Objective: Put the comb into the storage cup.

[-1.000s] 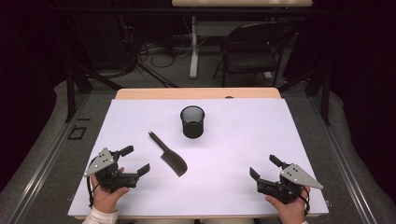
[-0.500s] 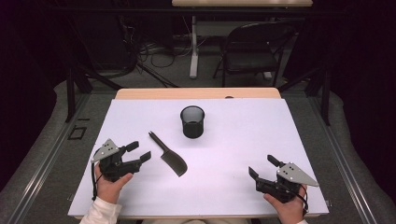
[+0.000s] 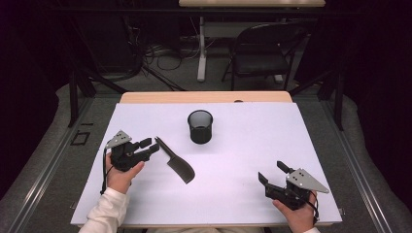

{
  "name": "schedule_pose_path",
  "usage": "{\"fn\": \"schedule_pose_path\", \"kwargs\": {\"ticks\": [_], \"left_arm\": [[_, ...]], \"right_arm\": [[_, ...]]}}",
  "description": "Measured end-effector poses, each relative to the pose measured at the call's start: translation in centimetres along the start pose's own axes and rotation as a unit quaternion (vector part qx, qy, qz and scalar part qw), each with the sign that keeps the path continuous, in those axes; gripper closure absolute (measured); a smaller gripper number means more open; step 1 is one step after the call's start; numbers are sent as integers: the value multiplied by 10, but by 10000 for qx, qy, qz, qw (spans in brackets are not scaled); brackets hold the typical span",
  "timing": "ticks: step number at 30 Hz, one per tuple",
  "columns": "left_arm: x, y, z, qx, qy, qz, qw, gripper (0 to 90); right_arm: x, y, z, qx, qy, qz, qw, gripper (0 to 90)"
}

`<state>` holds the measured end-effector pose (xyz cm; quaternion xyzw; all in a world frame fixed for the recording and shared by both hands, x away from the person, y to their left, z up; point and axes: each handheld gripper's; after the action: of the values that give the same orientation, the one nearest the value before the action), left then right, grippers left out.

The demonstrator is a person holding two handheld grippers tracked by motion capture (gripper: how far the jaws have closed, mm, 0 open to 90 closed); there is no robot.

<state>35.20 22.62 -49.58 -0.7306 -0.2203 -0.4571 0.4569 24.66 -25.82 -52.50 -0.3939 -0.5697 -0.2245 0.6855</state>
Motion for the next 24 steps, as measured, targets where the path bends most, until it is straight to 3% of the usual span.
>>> {"fn": "schedule_pose_path", "kwargs": {"ticks": [6, 9, 19, 24], "left_arm": [[8, 23, 5, 363, 31, 254, 9990, 656], [10, 28, 6, 346, 38, 299, 9989, 705], [15, 55, 4, 641, 266, 781, 9945, 890], [17, 66, 3, 716, 351, 910, 9927, 900]], "right_arm": [[0, 0, 0, -46, -14, -17, 10000, 225], [0, 1, -1, -55, -2, -12, 10000, 225], [-1, 6, 0, -36, -76, 25, 10000, 225], [-1, 6, 0, -53, -74, -12, 10000, 225]]}}
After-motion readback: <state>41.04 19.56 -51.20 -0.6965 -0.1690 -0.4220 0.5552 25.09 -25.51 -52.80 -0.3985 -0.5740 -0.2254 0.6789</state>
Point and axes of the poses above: each handheld gripper's, and its own axes: y roughly forward along the jaws, x roughly out of its top, z roughly to its left, and after that the axes turned 10 degrees about x, right-handed
